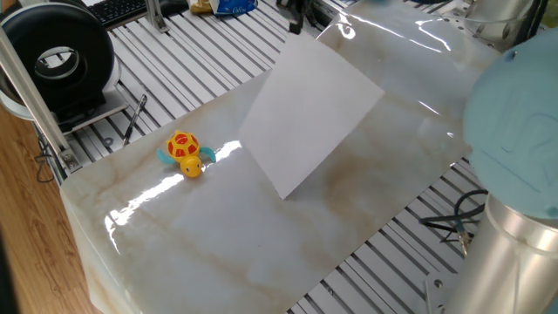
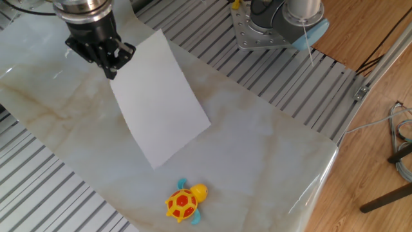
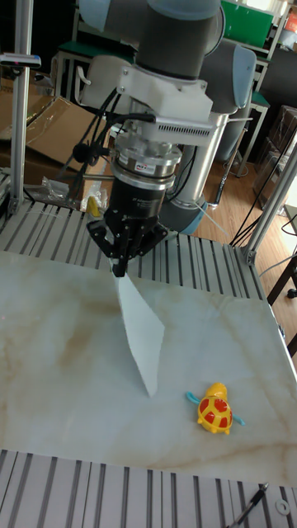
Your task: Flip over and spread out the paper that is laid flat on the table
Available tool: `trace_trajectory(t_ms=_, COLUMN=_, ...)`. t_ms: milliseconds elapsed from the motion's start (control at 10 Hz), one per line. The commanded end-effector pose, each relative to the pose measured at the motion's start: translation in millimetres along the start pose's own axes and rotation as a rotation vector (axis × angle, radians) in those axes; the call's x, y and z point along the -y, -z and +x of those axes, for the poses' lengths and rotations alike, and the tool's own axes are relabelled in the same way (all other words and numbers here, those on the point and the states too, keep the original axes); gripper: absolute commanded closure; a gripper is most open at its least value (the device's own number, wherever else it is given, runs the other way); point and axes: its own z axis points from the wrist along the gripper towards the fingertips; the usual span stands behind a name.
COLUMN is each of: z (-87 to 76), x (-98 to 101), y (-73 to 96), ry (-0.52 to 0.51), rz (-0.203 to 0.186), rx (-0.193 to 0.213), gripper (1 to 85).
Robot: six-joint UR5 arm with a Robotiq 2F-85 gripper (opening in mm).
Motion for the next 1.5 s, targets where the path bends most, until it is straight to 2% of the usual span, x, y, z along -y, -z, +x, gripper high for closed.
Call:
trace_trajectory(t_ms=0, z=-1.4, x=-14.1, y=19.8, ry=0.011, rz=0.003, rx=0.055, gripper=84.3)
trace_trajectory(t_ms=100, z=-16.8, x=-18.9, y=21.2, ry=-0.008, rz=-0.016, rx=0.115, gripper=84.3)
trace_trajectory(t_ms=300, z=-35.4, x=-8.1, y=24.1, ry=-0.027, rz=0.024, rx=0.188, gripper=84.3)
trace_trajectory(t_ms=400, z=-44.2, x=0.5, y=23.8, ry=-0.012, rz=0.057, rx=0.224, gripper=84.3)
trace_trajectory(t_ms=500, z=-35.6, x=2.9, y=18.2, ry=-0.008, rz=0.052, rx=0.204, gripper=84.3)
trace_trajectory(t_ms=600, z=-19.4, x=9.3, y=28.0, ry=0.002, rz=0.057, rx=0.146, gripper=84.3)
trace_trajectory(t_ms=700, z=-13.5, x=11.3, y=42.7, ry=0.017, rz=0.030, rx=0.126, gripper=84.3)
trace_trajectory(t_ms=900, z=-5.2, x=17.3, y=78.4, ry=0.037, rz=0.014, rx=0.086, gripper=84.3)
trace_trajectory(t_ms=1000, z=-10.7, x=19.1, y=89.6, ry=0.032, rz=0.014, rx=0.106, gripper=84.3)
trace_trajectory(t_ms=1300, z=-18.6, x=7.9, y=89.3, ry=-0.025, rz=-0.034, rx=0.135, gripper=84.3)
trace_trajectory(t_ms=1400, z=-22.3, x=8.2, y=89.8, ry=-0.034, rz=-0.033, rx=0.149, gripper=84.3)
